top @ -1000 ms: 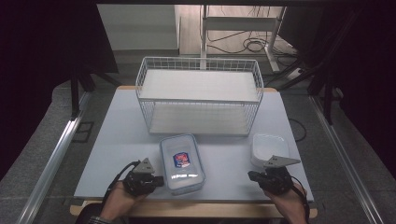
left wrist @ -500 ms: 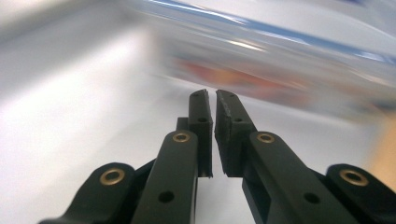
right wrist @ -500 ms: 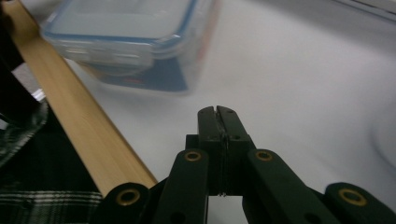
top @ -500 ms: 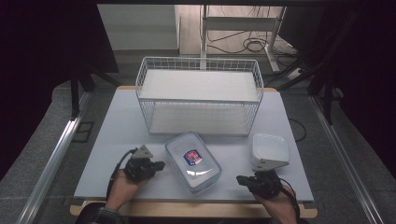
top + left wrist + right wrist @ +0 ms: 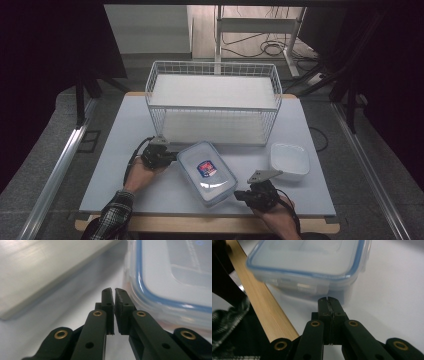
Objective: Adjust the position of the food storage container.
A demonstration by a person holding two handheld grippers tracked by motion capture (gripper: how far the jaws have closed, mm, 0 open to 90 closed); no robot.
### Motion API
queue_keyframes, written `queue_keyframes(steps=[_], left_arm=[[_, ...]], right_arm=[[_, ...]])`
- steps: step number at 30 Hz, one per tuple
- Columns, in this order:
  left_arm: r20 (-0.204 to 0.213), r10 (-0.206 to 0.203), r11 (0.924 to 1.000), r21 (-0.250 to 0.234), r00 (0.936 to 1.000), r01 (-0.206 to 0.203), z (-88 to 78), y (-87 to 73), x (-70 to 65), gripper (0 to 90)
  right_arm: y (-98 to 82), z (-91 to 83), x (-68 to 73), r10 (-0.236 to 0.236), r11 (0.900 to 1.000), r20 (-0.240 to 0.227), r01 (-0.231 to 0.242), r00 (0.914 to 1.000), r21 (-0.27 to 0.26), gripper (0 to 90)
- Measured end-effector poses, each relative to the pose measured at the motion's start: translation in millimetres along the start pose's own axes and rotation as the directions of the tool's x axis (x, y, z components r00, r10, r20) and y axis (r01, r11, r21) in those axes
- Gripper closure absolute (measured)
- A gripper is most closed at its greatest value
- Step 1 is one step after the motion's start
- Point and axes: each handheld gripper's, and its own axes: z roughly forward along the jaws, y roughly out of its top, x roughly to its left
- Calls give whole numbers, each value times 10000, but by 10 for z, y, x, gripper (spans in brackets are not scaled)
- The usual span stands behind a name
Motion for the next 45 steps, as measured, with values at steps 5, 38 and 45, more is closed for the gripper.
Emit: queue_keyframes(steps=[5,38,45], left_arm=[[12,-215,9997,-81,9998,215,-79,-58,-72,876],[57,-194,9985,506,9998,190,-158,-118,-378,899],[318,-396,9979,518,9987,379,-264,-272,-565,896]], right_arm=[[21,-7,-98,449,9990,-85,-449,9990,-8,887],[220,87,-523,886,9946,1668,-961,9820,379,889],[302,134,-594,881,9946,1831,-968,9791,388,889]])
